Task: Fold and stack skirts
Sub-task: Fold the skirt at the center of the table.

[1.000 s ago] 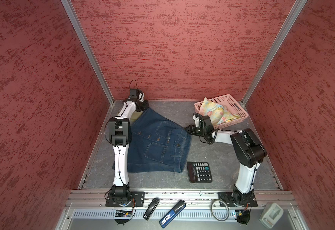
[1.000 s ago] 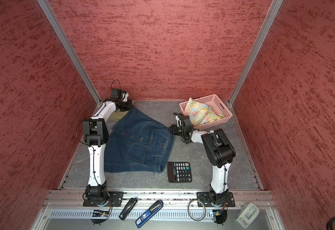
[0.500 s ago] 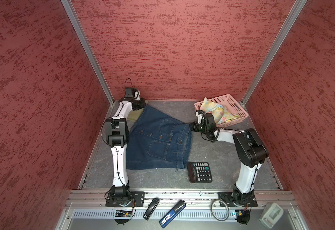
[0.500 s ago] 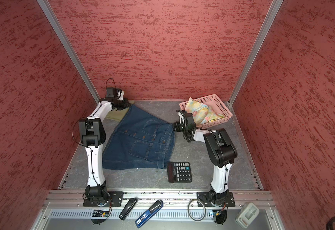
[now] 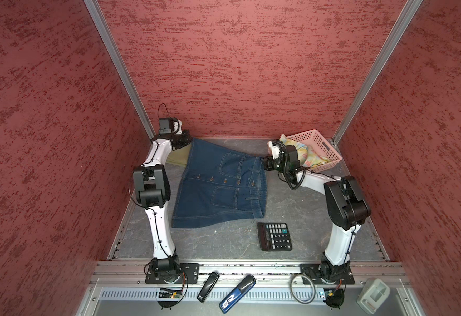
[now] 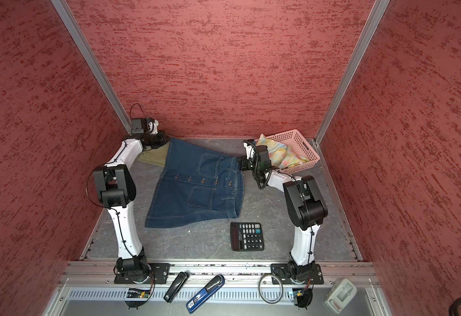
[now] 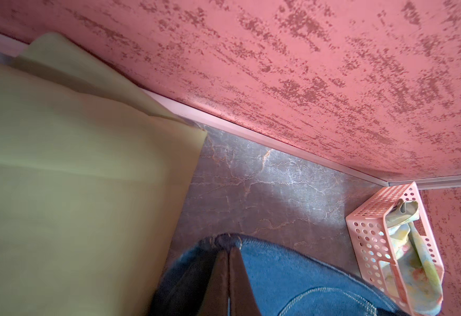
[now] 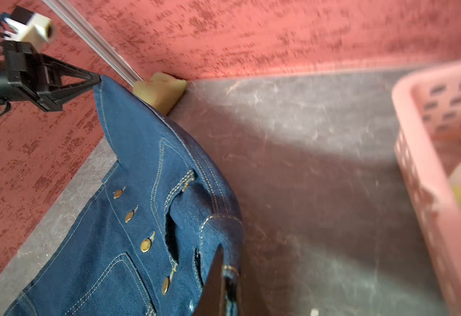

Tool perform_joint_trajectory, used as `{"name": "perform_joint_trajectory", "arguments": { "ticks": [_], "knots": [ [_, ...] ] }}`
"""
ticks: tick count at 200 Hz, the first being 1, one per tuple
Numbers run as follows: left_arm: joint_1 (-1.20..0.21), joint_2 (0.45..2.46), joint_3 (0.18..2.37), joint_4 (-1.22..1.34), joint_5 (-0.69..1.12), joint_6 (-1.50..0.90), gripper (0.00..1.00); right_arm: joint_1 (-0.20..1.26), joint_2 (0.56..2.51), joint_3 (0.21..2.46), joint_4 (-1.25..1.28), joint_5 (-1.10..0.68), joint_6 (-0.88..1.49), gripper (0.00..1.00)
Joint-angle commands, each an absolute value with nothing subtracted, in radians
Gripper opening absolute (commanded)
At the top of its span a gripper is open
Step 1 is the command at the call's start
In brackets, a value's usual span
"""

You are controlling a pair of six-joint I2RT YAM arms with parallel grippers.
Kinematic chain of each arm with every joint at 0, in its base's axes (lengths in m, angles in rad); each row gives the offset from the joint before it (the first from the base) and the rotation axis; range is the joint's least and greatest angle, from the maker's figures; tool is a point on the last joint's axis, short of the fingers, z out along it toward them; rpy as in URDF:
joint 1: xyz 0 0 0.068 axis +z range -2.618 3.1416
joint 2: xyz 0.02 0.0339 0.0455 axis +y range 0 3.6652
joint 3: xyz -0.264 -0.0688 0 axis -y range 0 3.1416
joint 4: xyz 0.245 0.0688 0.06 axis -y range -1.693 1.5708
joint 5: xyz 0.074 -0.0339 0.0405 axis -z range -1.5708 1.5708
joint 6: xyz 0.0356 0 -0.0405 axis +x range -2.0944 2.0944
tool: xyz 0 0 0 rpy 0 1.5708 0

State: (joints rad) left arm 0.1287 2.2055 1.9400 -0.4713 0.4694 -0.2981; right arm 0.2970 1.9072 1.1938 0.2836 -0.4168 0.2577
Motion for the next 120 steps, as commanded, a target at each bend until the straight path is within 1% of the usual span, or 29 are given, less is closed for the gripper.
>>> {"name": "perform_joint_trajectory", "arguments": {
  "ticks": [1,18,36,62,120],
  "knots": [
    [0.149,2.126,1.892,-0.411,0.479,-0.329,0.0,0.281,1.865,1.249,0.292,-0.444,0.163,0.02],
    [0.158,2.072,1.833,-0.398,0.482,-0.342,0.0,0.279,1.853,1.249,0.303,-0.441,0.125,0.03],
    [0.16,2.01,1.772,-0.392,0.476,-0.338,0.0,0.275,1.827,1.226,0.334,-0.44,0.099,0.0],
    [0.158,1.917,1.697,-0.406,0.471,-0.335,0.0,0.268,1.79,1.168,0.41,-0.449,0.072,0.0],
    [0.148,1.664,1.413,-0.361,0.439,-0.377,0.0,0.264,1.724,1.055,0.544,-0.471,0.045,0.0]
  ]
}}
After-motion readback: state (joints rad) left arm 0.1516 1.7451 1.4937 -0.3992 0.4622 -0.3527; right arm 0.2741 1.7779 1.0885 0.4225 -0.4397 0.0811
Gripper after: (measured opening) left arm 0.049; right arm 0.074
